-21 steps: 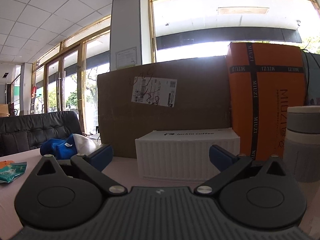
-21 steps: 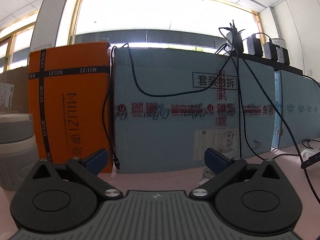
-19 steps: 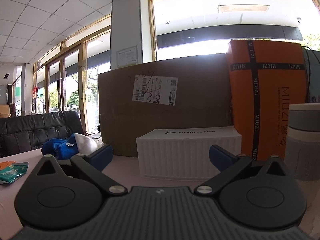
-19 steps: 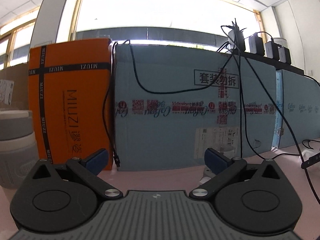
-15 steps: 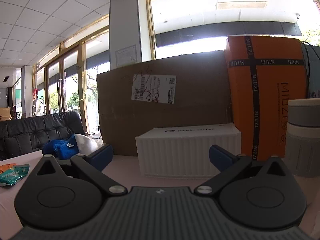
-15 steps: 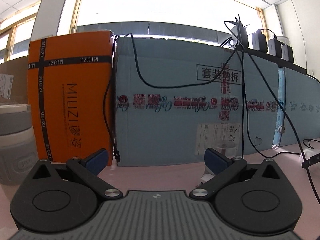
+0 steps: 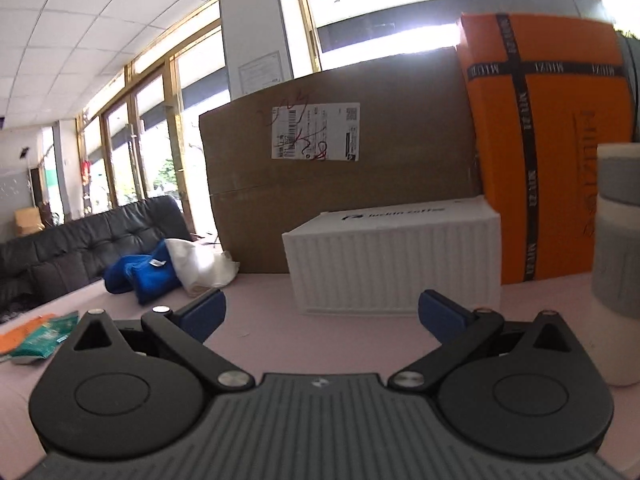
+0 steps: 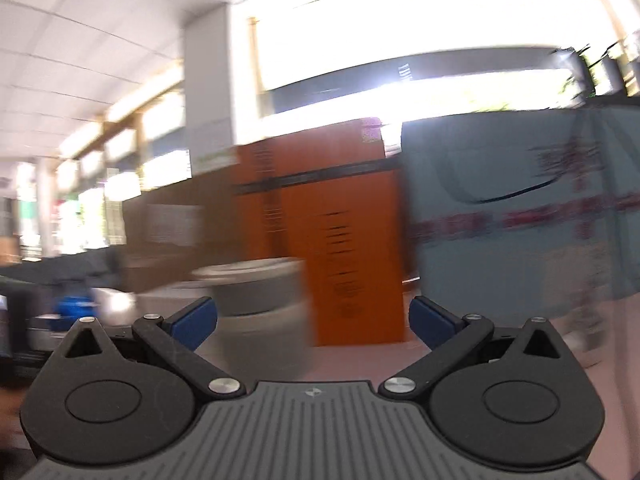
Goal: Clean container
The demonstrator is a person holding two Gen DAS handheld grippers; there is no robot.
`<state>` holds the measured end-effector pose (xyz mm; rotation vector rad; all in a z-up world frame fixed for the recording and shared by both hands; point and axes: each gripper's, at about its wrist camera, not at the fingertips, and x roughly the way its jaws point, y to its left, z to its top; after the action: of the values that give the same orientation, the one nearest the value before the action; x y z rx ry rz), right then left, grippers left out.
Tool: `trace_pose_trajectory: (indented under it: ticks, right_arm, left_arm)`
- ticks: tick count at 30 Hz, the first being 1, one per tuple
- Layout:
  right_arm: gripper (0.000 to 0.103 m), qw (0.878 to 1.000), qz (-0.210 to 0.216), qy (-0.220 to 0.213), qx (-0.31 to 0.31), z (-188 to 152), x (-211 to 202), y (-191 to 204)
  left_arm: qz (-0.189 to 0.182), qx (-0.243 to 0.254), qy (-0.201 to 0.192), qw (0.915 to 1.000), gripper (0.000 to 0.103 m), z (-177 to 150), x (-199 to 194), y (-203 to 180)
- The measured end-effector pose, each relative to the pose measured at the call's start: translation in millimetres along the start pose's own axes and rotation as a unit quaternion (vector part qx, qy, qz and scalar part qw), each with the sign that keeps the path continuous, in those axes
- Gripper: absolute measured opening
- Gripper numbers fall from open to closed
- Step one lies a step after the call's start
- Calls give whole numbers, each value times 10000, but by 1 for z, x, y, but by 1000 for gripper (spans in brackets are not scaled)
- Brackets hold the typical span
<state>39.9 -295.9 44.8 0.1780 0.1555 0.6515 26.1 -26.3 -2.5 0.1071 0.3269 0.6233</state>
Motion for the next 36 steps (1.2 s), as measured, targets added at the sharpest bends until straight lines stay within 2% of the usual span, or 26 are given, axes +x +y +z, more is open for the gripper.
trace_pose_trajectory:
  ticks: [1,4,7,9,12,15,28,30,36]
  right_arm:
    - [103,9998,156,34,82,-2,-2,6]
    - [103,9984,479,76,291,-7,-8,21]
    - [103,9949,921,18,410,-8,-17,38]
    - [103,9928,1084,67,507,-10,-18,52]
    - [103,9910,1186,154,603,-13,-19,68]
    - [103,9884,1358,173,664,-16,-21,75]
    - [103,9874,1422,201,661,-19,-22,81]
    - [103,9869,1446,185,689,-22,-6,73]
    - [103,9864,1446,173,757,-22,-2,70]
  left_arm:
    - [-38,-23,-41,10000,103,-3,2,2]
    - [-119,13,316,9994,103,-6,8,1]
    - [86,65,421,9991,103,-5,9,-4]
    - [284,111,341,9990,103,-4,8,-8]
    - [546,449,155,9974,103,-5,2,-17]
    - [603,644,56,9961,103,-5,-1,-19]
    - [534,605,108,9967,103,-5,-2,-18]
    - [519,590,127,9968,103,-6,-2,-18]
    - [527,614,96,9967,103,-6,-4,-19]
